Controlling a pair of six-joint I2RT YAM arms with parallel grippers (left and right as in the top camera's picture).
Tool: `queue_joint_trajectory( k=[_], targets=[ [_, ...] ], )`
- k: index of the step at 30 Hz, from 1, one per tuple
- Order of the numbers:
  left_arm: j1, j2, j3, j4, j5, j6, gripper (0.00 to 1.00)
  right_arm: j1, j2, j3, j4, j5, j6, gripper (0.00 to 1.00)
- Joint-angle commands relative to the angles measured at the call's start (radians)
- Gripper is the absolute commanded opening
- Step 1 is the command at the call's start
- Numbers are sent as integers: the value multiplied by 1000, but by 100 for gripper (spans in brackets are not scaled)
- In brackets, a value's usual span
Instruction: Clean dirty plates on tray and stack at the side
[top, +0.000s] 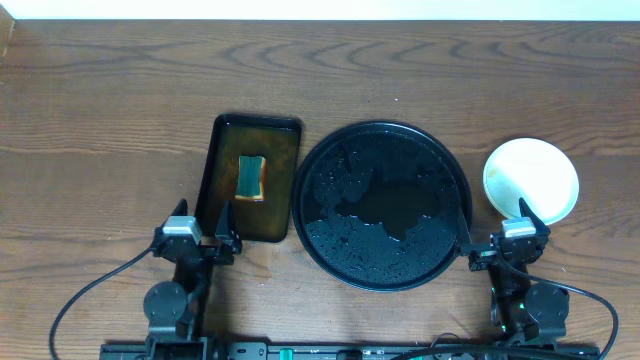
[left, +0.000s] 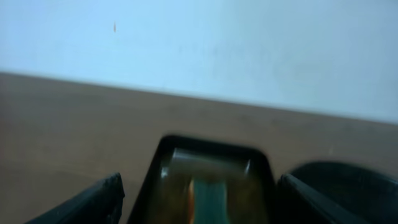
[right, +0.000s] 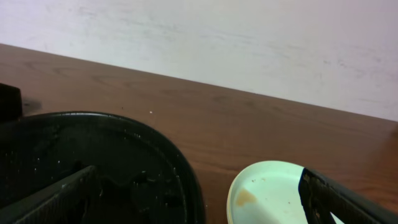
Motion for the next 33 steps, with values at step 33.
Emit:
queue_joint_trajectory(
  k=[33],
  targets=[
    [6,3,-2,-65,-5,35,79,5,0,-3,-2,3,-7,99]
  ],
)
